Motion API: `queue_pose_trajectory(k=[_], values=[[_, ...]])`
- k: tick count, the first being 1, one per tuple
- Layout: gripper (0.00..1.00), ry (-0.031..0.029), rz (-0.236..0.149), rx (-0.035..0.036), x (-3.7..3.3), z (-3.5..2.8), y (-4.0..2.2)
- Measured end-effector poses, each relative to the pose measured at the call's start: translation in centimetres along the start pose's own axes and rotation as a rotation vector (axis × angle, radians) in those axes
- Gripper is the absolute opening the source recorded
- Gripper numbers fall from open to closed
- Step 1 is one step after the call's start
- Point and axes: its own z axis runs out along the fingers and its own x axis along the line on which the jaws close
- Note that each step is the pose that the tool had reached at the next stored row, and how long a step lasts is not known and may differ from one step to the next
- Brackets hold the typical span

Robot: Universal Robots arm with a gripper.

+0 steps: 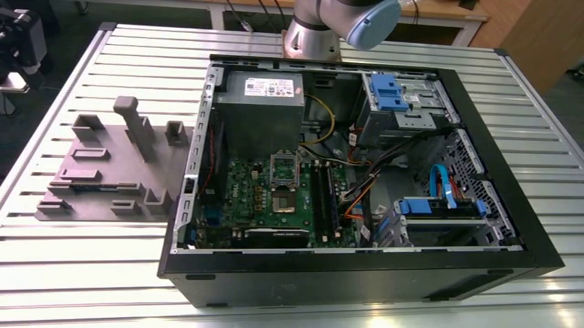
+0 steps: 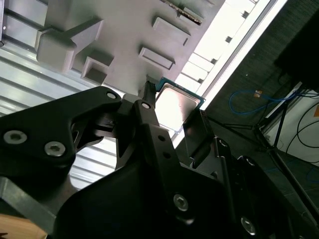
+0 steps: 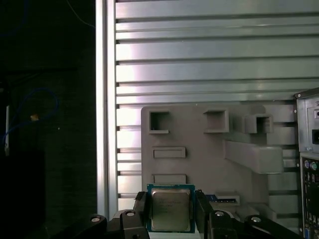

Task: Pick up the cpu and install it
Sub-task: 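Pick up the cpu and move it towards the insertion slot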

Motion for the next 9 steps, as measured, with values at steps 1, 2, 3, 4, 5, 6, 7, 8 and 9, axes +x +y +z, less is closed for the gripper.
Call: queue_pose_trajectory(k=[1,2,3,4,5,6,7,8,9], values=[[0.47,0.0001,0.0,0.0,0.0,-0.04,0.0],[0.47,-0.0001,0.0,0.0,0.0,-0.08,0.0],[0.47,0.0,0.0,-0.0001,0.01,-0.12,0.01],[0.47,-0.0001,0.0,0.0,0.01,-0.16,0.01],[0.47,0.0,0.0,-0.0001,0.01,-0.2,0.01],[0.47,0.0,0.0,0.0,0.01,-0.25,0.01],[0.47,0.0,0.0,0.0,0.01,-0.29,0.02],[0.47,-0.0001,0.0,0.0,0.01,-0.33,0.02],[0.47,-0.0001,0.0,-0.0001,0.01,-0.37,0.02]])
